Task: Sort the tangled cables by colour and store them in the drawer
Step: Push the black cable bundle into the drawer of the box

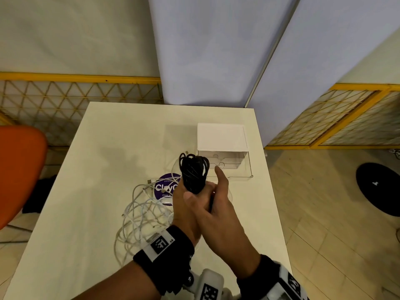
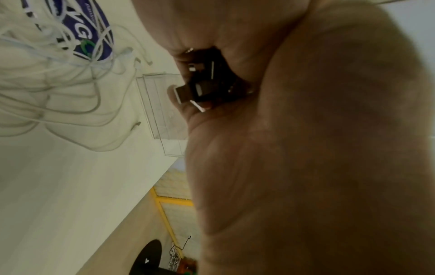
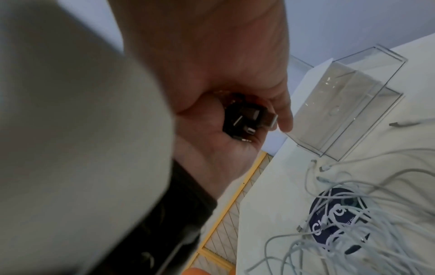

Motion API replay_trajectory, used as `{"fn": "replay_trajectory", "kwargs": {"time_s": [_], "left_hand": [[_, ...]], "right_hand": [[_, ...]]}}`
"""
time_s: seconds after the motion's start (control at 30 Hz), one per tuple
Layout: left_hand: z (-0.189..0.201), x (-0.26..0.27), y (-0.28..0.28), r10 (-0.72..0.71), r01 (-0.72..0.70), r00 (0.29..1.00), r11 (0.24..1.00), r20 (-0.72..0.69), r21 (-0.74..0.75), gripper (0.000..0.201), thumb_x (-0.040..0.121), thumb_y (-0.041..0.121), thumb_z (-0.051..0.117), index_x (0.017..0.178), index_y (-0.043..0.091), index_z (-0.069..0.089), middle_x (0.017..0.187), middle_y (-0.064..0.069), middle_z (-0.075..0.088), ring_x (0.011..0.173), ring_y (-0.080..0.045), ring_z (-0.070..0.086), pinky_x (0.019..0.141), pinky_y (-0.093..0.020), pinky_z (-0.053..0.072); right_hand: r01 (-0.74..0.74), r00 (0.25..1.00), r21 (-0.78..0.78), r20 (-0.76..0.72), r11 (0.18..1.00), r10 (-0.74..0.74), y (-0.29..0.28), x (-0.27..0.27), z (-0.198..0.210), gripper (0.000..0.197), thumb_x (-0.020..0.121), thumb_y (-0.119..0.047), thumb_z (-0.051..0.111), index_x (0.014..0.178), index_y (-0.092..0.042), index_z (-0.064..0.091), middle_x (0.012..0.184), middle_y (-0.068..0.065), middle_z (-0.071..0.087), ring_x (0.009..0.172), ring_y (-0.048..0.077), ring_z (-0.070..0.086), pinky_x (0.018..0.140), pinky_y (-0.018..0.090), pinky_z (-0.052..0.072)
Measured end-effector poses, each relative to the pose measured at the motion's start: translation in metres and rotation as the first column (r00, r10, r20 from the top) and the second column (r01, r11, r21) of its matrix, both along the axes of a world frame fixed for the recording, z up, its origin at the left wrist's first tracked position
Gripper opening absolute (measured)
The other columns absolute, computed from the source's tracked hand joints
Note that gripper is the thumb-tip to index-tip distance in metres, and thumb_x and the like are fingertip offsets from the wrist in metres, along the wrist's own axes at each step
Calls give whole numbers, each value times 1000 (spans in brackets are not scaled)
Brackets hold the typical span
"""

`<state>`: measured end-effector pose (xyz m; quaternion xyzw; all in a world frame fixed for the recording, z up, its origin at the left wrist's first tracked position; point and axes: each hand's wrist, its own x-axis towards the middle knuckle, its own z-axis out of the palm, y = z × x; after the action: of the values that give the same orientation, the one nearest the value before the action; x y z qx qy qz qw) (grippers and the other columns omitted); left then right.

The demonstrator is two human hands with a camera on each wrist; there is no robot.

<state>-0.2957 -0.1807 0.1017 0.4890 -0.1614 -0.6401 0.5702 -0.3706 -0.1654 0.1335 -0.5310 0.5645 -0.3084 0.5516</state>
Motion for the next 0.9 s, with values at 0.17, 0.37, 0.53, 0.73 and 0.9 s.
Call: {"fn": "replay_trajectory", "kwargs": {"time_s": [0.17, 0.37, 0.53, 0.73, 0.9], "left_hand": [[6, -3, 0, -51, 51, 995, 999, 84, -2, 35, 103, 26, 34, 76, 14, 52, 55, 1, 44, 50, -9, 47, 52, -24, 45], [-3, 1, -6, -9, 7, 999, 999, 38, 43, 25, 97, 28, 46, 84, 9, 54, 66, -11, 40, 58, -19, 44, 53, -27, 42], [-10, 3, 0, -66, 93, 941, 994, 333, -65, 21, 91, 31, 45, 97, 15, 56, 80, -6, 50, 77, -15, 50, 68, -28, 45], [-23, 0, -4, -128, 316, 628, 943, 767, -102, 25, 78, 30, 52, 95, 13, 54, 92, -13, 59, 83, -25, 59, 69, -32, 49], [-14, -2, -14, -74, 504, 289, 859, 954, -86, 26, 81, 35, 43, 95, 16, 53, 88, 3, 51, 81, -17, 55, 67, -22, 38]], "right_hand": [[9, 998, 70, 65, 998, -14, -7, -4, -2, 66, 91, -43, 64, 145, -41, 26, 102, -24, 67, 100, -9, 63, 89, 20, 53], [30, 984, 202, 164, 979, -64, -12, -6, -3, 47, 92, -33, 66, 130, -36, 39, 99, -10, 69, 87, -7, 67, 67, 9, 51], [77, 974, 258, 185, 963, -128, -15, -4, -5, 37, 90, -38, 66, 124, -37, 50, 108, -18, 68, 96, -7, 66, 79, 12, 49], [177, 923, 396, 252, 901, -292, -20, -4, -3, 21, 91, -30, 64, 112, -27, 62, 105, -6, 74, 102, 7, 68, 90, 25, 50], [229, 864, 457, 311, 860, -395, -30, -8, 1, 22, 93, -27, 61, 113, -19, 65, 107, 2, 74, 107, 15, 67, 101, 34, 48]]}}
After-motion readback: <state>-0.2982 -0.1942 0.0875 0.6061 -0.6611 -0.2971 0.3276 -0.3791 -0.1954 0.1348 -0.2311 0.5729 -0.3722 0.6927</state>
